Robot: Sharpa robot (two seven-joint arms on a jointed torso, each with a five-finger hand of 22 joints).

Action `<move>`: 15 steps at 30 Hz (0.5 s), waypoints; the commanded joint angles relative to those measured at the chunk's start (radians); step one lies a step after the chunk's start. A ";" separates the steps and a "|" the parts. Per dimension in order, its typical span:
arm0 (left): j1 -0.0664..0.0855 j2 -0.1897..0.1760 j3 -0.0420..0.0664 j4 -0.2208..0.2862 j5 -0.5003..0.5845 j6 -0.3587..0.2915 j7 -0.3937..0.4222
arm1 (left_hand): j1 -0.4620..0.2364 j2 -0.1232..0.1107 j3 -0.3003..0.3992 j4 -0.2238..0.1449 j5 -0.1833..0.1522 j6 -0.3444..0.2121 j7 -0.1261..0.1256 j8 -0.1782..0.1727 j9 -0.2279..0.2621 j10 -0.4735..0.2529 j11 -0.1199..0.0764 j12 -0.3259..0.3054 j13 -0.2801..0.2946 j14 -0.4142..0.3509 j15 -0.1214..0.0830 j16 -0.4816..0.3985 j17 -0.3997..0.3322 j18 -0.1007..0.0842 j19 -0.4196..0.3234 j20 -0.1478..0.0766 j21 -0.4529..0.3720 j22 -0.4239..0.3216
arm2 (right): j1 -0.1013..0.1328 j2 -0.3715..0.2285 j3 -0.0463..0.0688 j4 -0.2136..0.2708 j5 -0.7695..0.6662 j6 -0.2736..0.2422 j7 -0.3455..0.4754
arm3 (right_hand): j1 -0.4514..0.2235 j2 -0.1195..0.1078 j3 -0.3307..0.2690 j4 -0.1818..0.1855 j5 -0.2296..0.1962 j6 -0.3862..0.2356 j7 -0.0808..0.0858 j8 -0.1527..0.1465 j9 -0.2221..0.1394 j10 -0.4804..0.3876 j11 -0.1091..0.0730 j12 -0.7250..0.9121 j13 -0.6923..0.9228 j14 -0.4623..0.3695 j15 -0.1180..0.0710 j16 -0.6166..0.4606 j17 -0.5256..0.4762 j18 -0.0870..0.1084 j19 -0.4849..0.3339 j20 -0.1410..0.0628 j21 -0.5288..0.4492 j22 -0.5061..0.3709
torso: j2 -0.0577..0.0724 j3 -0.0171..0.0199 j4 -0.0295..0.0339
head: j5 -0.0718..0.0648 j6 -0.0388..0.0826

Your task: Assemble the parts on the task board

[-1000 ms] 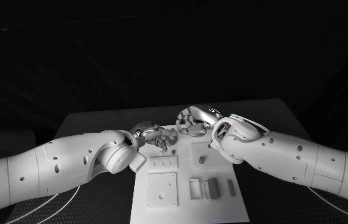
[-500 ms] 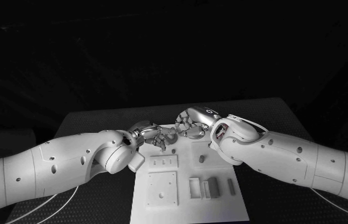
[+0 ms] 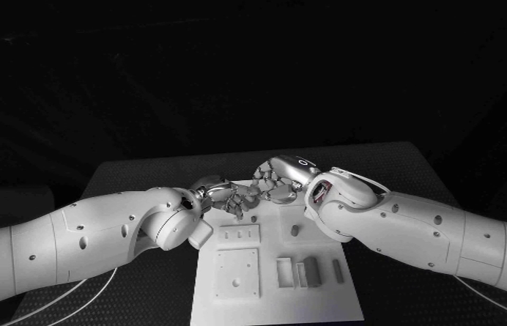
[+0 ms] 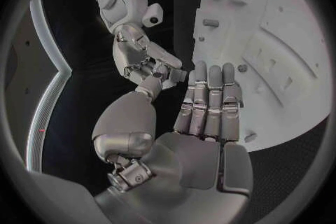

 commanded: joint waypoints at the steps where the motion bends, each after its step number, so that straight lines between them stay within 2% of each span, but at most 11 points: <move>1: 0.002 0.004 0.001 -0.004 0.028 0.035 0.014 | -0.013 0.002 0.001 0.007 -0.002 -0.004 0.000 -0.004 -0.001 0.000 0.006 -0.006 -0.001 0.002 0.002 -0.004 -0.001 0.000 -0.003 -0.003 -0.006 0.001 | 0.000 0.003 -0.004 0.001 -0.008 0.008 0.014 | 0.003 0.008 0.005 -0.001 0.005 0.020 0.015 0.070 0.067 0.004 -0.001 0.003 0.001 0.001 -0.004 0.004 0.001 0.013 0.005 -0.005 0.002 0.021 | 0.000 -0.0004 -0.0007 | 0.001 -0.002; 6: 0.002 0.007 0.001 -0.001 0.032 0.038 0.034 | -0.010 0.011 0.005 0.007 -0.002 0.009 -0.005 0.005 -0.001 0.008 0.003 -0.006 0.000 0.007 0.000 -0.001 0.000 0.000 0.000 -0.004 -0.006 0.003 | 0.000 0.008 -0.010 0.000 -0.008 0.014 0.013 | 0.002 0.008 0.005 -0.001 0.005 0.020 0.015 0.069 0.067 0.004 -0.001 0.003 0.001 0.001 -0.004 0.004 0.001 0.013 0.005 -0.005 0.003 0.021 | 0.000 -0.0009 -0.0004 | 0.001 -0.002; 15: 0.002 0.006 0.001 0.006 0.032 0.043 0.047 | -0.005 0.033 0.012 0.003 -0.002 0.030 -0.014 0.017 -0.001 0.026 -0.004 -0.015 -0.002 0.012 -0.003 0.000 0.000 -0.002 0.002 -0.007 -0.009 0.006 | 0.000 0.016 -0.014 -0.003 -0.005 0.013 0.016 | 0.002 0.008 0.006 0.000 0.005 0.020 0.015 0.069 0.067 0.004 -0.001 0.003 0.001 0.001 -0.004 0.004 0.001 0.013 0.005 -0.005 0.003 0.021 | 0.000 -0.0009 -0.0002 | 0.001 -0.004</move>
